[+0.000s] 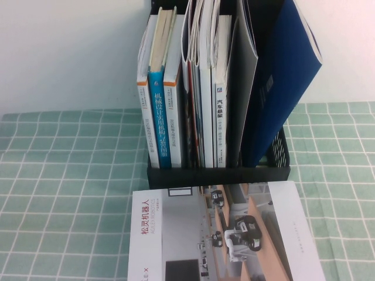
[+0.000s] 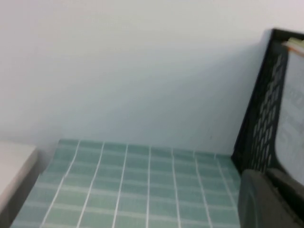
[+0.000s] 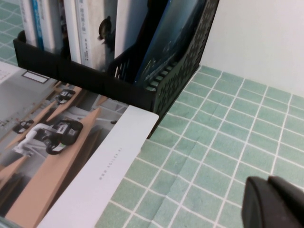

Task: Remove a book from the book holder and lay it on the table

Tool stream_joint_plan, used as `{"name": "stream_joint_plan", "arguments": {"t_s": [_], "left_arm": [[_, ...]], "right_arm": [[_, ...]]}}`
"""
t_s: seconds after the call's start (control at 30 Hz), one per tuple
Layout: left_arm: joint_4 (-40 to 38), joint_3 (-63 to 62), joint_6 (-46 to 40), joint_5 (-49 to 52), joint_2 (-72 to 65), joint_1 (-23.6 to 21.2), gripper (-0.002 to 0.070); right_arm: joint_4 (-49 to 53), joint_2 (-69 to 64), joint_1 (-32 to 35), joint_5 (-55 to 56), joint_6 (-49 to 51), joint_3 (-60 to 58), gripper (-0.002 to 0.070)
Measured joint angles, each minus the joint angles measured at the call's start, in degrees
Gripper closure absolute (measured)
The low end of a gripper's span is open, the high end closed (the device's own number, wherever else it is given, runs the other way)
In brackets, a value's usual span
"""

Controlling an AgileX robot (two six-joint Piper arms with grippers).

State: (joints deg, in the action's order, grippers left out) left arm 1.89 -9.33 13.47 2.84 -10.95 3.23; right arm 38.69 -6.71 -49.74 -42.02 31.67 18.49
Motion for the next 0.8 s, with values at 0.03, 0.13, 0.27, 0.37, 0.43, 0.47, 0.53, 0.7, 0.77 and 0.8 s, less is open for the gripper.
{"name": "stream_joint_plan", "arguments": {"t_s": [0.03,0.13,0.27,0.37,0.43,0.47,0.53,0.7,0.77,0.8], "left_arm": [[-1.9,1.1,-1.2,0.0,0.4,-0.7,0.0678],[-3.6,5.0,-2.8,0.0,2.9,-1.6,0.0678],[-4.4,10.0,-4.4,1.2,8.6,-1.7,0.0678],[-4.6,10.6,-4.8,5.1,11.1,-1.7,0.0678],[-4.7,10.6,-4.9,8.5,11.5,-1.7,0.0678],[-4.7,10.6,-5.2,9.9,11.5,-1.7,0.0678],[-4.7,10.6,-5.3,13.1,11.6,-1.7,0.0678],[-4.7,10.7,-5.8,16.4,11.7,-1.7,0.0678],[-4.7,10.7,-5.8,16.4,11.7,-1.7,0.0678],[-4.7,10.7,-5.8,16.4,11.7,-1.7,0.0678]], "right_arm": [[0.0,0.0,0.0,0.0,0.0,0.0,0.0678],[-0.1,0.0,0.0,0.0,0.0,0.0,0.0678],[-0.1,0.0,0.0,0.0,0.0,0.0,0.0678],[-0.1,0.0,0.0,0.0,0.0,0.0,0.0678],[-0.1,0.0,0.0,0.0,0.0,0.0,0.0678],[-0.2,0.0,0.0,0.0,0.0,0.0,0.0678],[-0.2,0.0,0.0,0.0,0.0,0.0,0.0678],[-0.3,0.0,0.0,0.0,0.0,0.0,0.0678],[-0.3,0.0,0.0,0.0,0.0,0.0,0.0678],[-0.4,0.0,0.0,0.0,0.0,0.0,0.0678]]}}
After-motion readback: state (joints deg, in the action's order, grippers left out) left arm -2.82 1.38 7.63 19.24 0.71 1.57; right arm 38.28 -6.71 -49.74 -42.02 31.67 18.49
